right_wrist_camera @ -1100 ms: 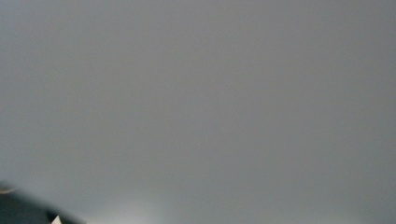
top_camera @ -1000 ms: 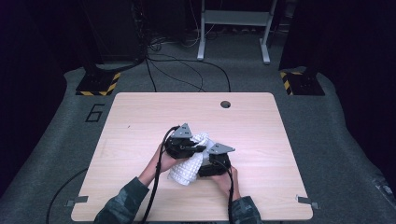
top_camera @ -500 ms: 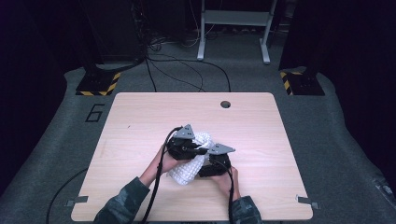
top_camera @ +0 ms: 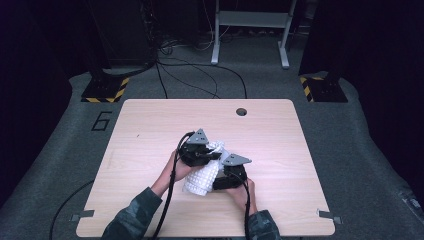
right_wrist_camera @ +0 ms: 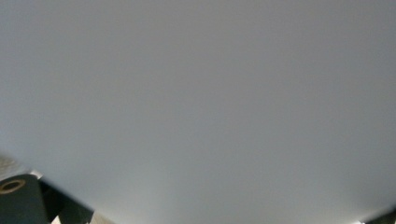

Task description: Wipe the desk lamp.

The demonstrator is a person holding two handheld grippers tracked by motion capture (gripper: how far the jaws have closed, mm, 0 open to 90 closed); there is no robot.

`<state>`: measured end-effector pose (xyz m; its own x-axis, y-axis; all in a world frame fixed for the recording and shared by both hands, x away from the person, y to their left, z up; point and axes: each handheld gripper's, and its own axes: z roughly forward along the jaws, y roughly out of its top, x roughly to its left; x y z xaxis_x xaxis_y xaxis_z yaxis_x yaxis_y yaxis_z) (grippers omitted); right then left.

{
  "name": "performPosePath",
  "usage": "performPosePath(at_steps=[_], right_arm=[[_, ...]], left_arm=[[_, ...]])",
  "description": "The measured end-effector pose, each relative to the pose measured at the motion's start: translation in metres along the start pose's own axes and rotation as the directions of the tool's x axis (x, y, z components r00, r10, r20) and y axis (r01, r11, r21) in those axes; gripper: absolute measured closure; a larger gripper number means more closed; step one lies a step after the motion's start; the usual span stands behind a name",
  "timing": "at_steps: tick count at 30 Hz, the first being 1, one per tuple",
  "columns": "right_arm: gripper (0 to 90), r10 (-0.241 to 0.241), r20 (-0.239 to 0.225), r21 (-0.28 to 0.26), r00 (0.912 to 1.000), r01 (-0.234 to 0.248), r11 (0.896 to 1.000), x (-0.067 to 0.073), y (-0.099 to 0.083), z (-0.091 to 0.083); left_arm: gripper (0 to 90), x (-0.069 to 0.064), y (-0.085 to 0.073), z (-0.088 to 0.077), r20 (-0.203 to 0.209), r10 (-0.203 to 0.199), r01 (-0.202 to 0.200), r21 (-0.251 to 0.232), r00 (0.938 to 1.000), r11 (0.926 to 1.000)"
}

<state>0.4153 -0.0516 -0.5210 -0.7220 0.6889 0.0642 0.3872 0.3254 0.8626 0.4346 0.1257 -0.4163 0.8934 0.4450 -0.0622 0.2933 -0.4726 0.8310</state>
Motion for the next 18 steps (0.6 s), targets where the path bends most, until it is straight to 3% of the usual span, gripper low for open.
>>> performPosePath(at_steps=[6, 11, 12, 13, 18], right_arm=[[4.7, 0.028, 0.014, 0.026, 0.9995, -0.029, 0.999, 0.0017, -0.0018, -0.0019], [5.6, -0.003, 0.020, 0.043, 0.9998, 0.002, 0.999, 0.0018, -0.0030, -0.0034], [5.7, 0.022, 0.021, 0.035, 0.9995, -0.023, 0.999, 0.0035, -0.0031, -0.0025], [5.8, -0.013, 0.016, 0.043, 0.9998, 0.013, 0.999, 0.0014, -0.0033, -0.0032], [6.2, -0.024, 0.020, 0.035, 0.9995, 0.023, 0.999, 0.0019, -0.0034, -0.0027]], left_arm=[[83.6, 0.0008, -0.0016, -0.0009, 0.001, -0.009, 0.009, -0.007, 1.0000, 0.9999], [83.6, -0.0004, -0.0015, -0.0010, -0.004, -0.009, 0.009, -0.005, 1.0000, 0.9999], [83.5, -0.0011, -0.0007, -0.0012, -0.008, -0.004, 0.004, 0.003, 1.0000, 1.0000], [83.5, -0.0015, 0.0000, -0.0012, -0.001, -0.004, 0.004, 0.008, 1.0000, 1.0000], [83.4, -0.0018, 0.0016, 0.0011, 0.038, -0.021, 0.021, 0.011, 0.9991, 0.9997]])
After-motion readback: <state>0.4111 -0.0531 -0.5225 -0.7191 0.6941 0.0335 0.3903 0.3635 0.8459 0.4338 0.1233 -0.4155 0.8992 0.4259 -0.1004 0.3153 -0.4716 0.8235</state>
